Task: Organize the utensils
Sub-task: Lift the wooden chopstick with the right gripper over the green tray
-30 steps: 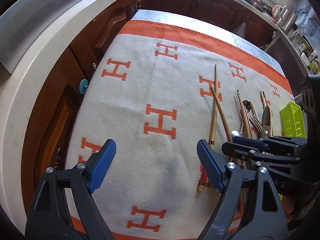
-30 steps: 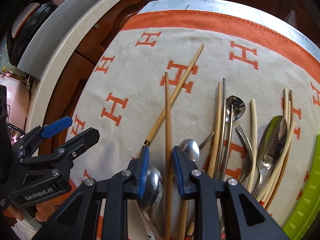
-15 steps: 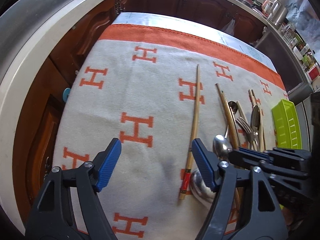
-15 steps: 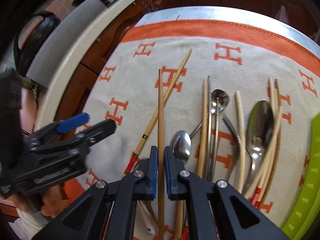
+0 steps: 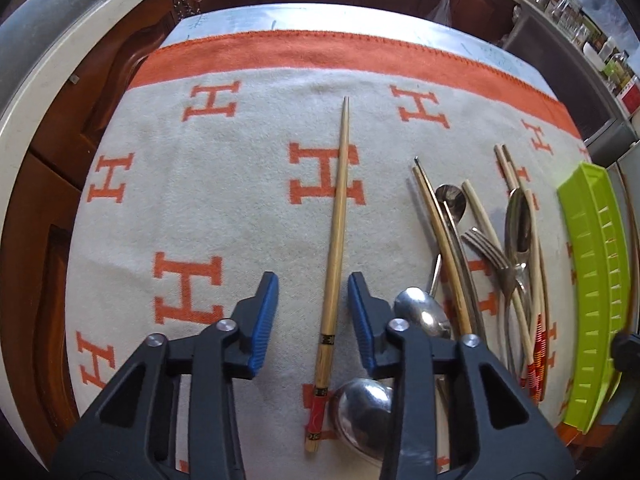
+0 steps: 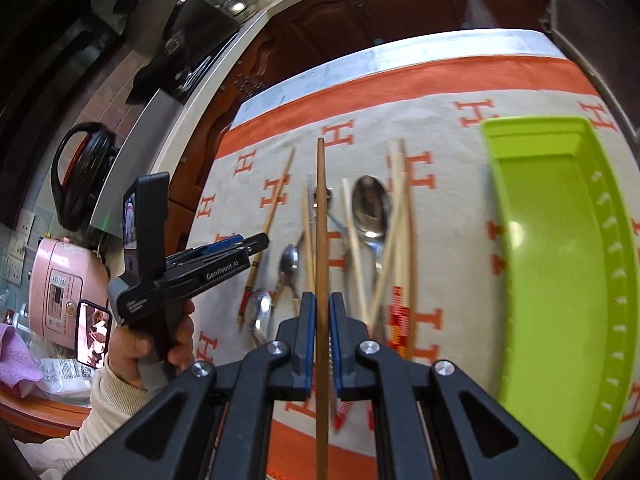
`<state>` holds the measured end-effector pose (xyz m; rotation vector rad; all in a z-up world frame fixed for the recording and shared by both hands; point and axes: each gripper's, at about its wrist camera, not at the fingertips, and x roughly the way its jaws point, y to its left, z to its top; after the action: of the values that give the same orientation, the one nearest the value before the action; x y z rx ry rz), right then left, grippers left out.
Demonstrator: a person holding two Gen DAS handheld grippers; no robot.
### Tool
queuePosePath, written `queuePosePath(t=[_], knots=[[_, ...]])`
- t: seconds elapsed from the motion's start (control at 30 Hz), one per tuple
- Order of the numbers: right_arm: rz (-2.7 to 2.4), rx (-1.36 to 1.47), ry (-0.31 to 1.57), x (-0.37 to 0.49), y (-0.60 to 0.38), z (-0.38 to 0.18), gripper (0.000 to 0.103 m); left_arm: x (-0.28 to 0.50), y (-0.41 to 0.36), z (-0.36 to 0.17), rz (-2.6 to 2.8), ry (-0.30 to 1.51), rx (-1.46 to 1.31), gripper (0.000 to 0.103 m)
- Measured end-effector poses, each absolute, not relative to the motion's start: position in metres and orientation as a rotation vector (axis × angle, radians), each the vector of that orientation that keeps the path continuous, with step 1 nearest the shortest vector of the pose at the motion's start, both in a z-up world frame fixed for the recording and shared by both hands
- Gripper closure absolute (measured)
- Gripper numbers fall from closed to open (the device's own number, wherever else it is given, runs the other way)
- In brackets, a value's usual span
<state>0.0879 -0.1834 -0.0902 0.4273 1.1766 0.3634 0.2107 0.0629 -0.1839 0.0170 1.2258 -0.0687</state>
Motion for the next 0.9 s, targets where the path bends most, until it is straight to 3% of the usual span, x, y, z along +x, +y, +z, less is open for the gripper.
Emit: queuePosePath(t=[0.1, 0.2, 0.4, 0.6, 0.9], knots=[[0.34, 0.441, 1.172, 0.084, -0.19, -0.092, 0.097, 0.212, 0.059, -0.184, -0.061, 1.214, 0.031, 0.08], [0.331, 0.453, 1.167, 0.077, -0.201, -0.093, 0.097, 0.211, 0.058, -0.184, -0.078, 1.21, 0.005, 0.098], [0.324, 0.474, 1.149, 0.075, -0.208, -0.09, 0.097, 0.204, 0.063, -0.168, -0.13, 1.175, -0.089, 0.099], [0.302, 0.506, 1.116, 0.068, -0.231, -0.083, 0.097, 0.176, 0.042, -0.116, -0.163, 1.125, -0.059, 0.099], [0.134, 0.438, 1.105, 0.065, -0.283, -0.085, 0.097, 0.125, -0.064, -0.061, -0.423, 1.142, -0.107, 0.099]])
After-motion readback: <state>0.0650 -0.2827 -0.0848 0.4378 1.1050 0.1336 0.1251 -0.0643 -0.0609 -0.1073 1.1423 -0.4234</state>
